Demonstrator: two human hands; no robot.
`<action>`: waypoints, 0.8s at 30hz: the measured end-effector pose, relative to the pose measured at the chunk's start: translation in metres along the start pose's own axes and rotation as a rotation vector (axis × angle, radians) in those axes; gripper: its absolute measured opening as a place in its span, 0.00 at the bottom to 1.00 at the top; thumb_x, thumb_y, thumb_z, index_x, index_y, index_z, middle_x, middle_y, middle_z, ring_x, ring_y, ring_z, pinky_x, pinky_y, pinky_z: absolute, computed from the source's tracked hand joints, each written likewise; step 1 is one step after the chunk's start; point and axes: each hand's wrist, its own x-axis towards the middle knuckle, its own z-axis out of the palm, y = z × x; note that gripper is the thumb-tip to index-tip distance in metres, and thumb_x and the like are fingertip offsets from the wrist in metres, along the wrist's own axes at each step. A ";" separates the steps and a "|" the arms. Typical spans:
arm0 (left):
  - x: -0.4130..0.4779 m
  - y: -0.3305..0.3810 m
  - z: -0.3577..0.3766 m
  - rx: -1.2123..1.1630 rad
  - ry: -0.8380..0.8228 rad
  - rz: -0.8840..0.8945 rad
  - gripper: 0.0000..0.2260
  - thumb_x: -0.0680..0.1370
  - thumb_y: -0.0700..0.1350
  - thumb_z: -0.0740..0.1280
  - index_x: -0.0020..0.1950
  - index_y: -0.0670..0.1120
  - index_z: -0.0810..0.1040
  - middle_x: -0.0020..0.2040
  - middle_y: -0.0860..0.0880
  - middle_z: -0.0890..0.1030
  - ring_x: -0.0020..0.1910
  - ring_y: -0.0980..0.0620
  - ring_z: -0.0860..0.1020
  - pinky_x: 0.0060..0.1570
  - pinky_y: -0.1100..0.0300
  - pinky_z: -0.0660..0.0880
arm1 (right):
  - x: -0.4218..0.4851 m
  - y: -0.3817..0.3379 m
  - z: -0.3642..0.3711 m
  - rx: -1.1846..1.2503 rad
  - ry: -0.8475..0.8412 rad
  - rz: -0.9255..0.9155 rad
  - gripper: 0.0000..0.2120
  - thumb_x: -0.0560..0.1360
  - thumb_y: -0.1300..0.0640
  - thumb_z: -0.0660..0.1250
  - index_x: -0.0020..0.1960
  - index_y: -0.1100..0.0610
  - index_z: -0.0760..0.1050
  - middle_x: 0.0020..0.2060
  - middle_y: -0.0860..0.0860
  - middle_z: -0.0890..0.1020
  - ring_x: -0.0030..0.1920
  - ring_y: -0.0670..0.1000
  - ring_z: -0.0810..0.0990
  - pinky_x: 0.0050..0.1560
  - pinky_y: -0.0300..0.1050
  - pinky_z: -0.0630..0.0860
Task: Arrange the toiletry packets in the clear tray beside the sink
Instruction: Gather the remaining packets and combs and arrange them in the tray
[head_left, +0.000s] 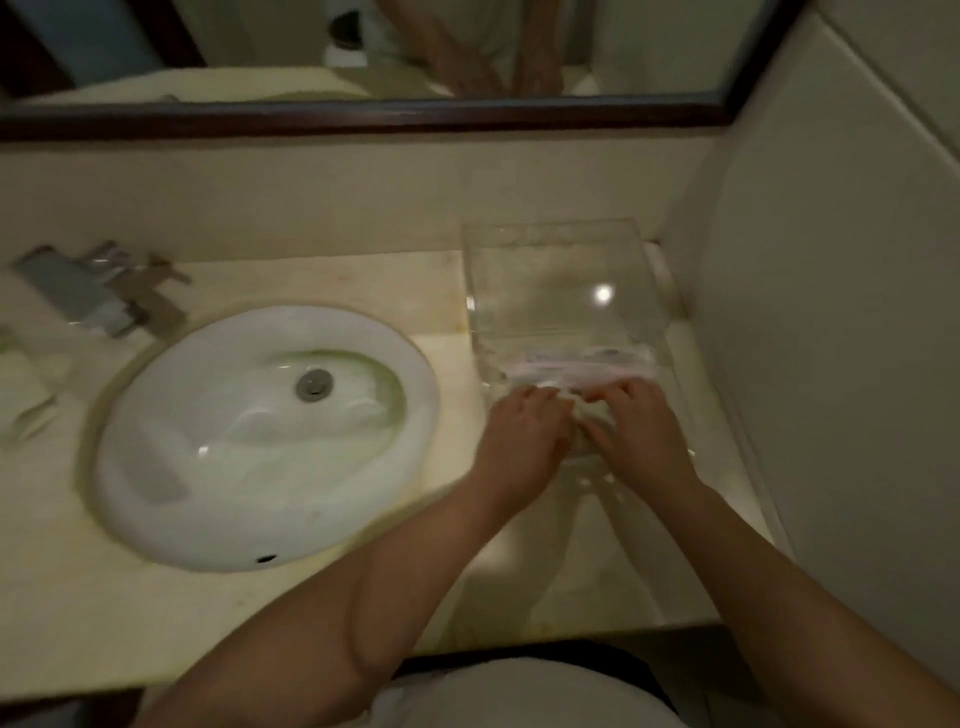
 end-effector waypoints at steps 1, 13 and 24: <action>-0.005 -0.002 -0.005 -0.004 0.023 0.002 0.19 0.70 0.47 0.65 0.60 0.45 0.77 0.58 0.42 0.80 0.56 0.39 0.77 0.56 0.49 0.74 | 0.002 -0.008 0.002 0.029 0.026 -0.027 0.14 0.70 0.50 0.69 0.54 0.54 0.80 0.51 0.56 0.81 0.53 0.59 0.77 0.55 0.52 0.73; -0.161 -0.136 -0.138 0.129 0.349 -0.644 0.19 0.76 0.49 0.57 0.63 0.45 0.76 0.57 0.45 0.79 0.56 0.43 0.75 0.56 0.50 0.73 | 0.031 -0.210 0.053 0.250 -0.098 -0.404 0.14 0.72 0.56 0.73 0.57 0.54 0.78 0.53 0.54 0.81 0.55 0.58 0.76 0.56 0.48 0.69; -0.280 -0.345 -0.239 0.069 0.408 -0.901 0.18 0.72 0.35 0.63 0.62 0.43 0.77 0.57 0.42 0.79 0.56 0.41 0.75 0.58 0.50 0.73 | 0.054 -0.453 0.164 0.227 -0.300 -0.449 0.16 0.74 0.50 0.70 0.59 0.52 0.77 0.51 0.51 0.81 0.53 0.53 0.79 0.50 0.45 0.73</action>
